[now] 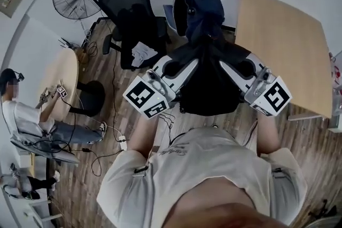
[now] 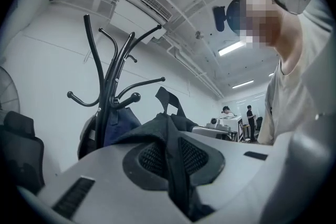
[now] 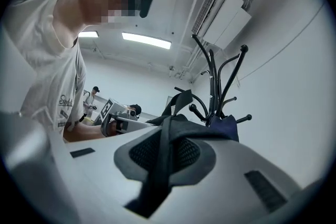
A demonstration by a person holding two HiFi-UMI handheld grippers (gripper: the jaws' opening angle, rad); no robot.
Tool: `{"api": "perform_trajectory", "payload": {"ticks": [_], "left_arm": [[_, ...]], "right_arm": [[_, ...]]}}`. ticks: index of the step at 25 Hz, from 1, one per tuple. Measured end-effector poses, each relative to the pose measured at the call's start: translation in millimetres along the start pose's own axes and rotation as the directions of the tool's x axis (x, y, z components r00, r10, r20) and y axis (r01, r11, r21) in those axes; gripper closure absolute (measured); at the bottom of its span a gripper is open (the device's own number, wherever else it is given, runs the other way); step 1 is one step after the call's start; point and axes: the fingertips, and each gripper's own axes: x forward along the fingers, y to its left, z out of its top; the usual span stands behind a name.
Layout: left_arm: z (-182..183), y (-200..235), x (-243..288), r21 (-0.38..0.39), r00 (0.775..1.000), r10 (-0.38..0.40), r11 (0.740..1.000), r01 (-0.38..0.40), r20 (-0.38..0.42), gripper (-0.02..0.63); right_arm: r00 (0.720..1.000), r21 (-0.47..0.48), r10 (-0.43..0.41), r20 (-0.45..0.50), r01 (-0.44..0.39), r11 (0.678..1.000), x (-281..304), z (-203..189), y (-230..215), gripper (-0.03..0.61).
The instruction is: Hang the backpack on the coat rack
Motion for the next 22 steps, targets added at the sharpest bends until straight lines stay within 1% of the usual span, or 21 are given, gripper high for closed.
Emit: {"api": "perform_trajectory", "payload": {"ticks": [4, 8, 17, 22], "left_arm": [[6.8, 15.2, 0.2, 0.019, 0.998, 0.056, 0.998, -0.056, 0.004, 0.568], [10.2, 31.0, -4.5, 0.020, 0.996, 0.087, 0.996, -0.088, 0.011, 0.568], [-7.4, 73.3, 0.7, -0.006, 0.997, 0.077, 0.997, -0.077, 0.015, 0.568], [-11.9, 91.1, 5.0, -0.017, 0.997, 0.075, 0.997, -0.075, 0.017, 0.568]], "right_arm": [[0.999, 0.003, 0.038, 0.016, -0.038, 0.999, 14.7, -0.2, -11.9, 0.541], [0.998, -0.003, 0.062, 0.024, -0.062, 0.998, 31.1, -3.1, -19.0, 0.540], [0.999, 0.047, 0.043, 0.011, -0.043, 0.998, 54.9, -32.7, -43.0, 0.540], [0.999, 0.052, 0.043, -0.005, -0.043, 0.998, 64.9, -41.1, -55.9, 0.539]]}}
